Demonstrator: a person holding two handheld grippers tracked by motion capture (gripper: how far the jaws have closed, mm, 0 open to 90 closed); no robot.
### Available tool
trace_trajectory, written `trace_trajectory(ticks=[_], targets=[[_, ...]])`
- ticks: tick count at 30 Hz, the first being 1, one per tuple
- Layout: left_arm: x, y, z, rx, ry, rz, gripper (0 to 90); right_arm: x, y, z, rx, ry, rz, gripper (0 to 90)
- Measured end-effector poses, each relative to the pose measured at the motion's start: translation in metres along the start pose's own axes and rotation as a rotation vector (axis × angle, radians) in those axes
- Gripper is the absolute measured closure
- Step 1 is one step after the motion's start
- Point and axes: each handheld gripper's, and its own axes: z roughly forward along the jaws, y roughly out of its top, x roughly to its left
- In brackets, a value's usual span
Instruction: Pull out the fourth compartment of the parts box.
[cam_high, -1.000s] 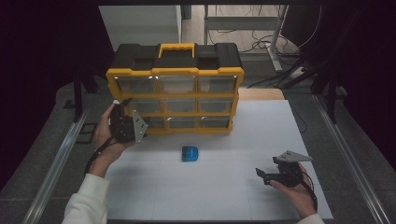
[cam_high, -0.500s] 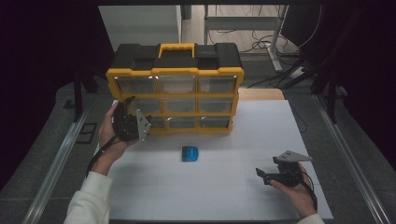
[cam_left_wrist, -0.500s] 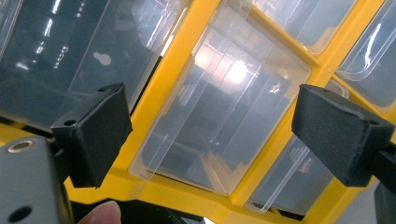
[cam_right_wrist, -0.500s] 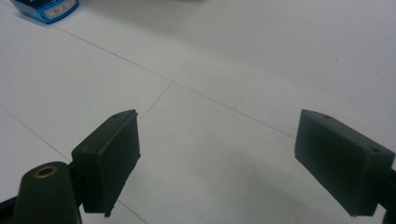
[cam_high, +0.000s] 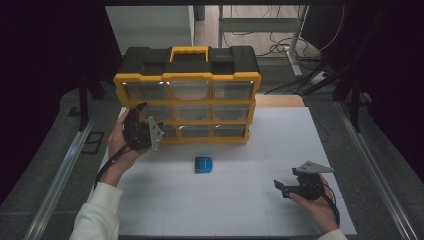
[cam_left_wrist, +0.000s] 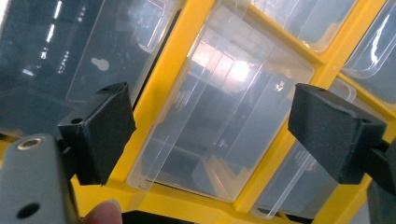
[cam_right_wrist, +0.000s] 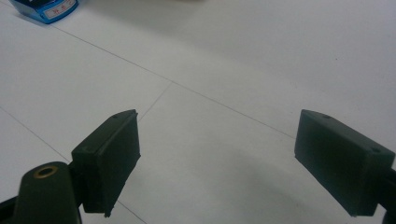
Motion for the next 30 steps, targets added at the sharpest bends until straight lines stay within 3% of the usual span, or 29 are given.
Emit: trace_trajectory(ticks=[25, 30], targets=[[-0.0042, -0.0029, 0.0067, -0.013, 0.045, 0.057, 26.4, -0.0002, -0.0001, -0.0008, -0.004, -0.004, 0.002, 14.7], [-0.0041, -0.0054, 0.0061, -0.028, 0.058, 0.05, 30.8, 0.0, -0.0001, -0.0008, -0.004, -0.004, 0.001, 14.8]])
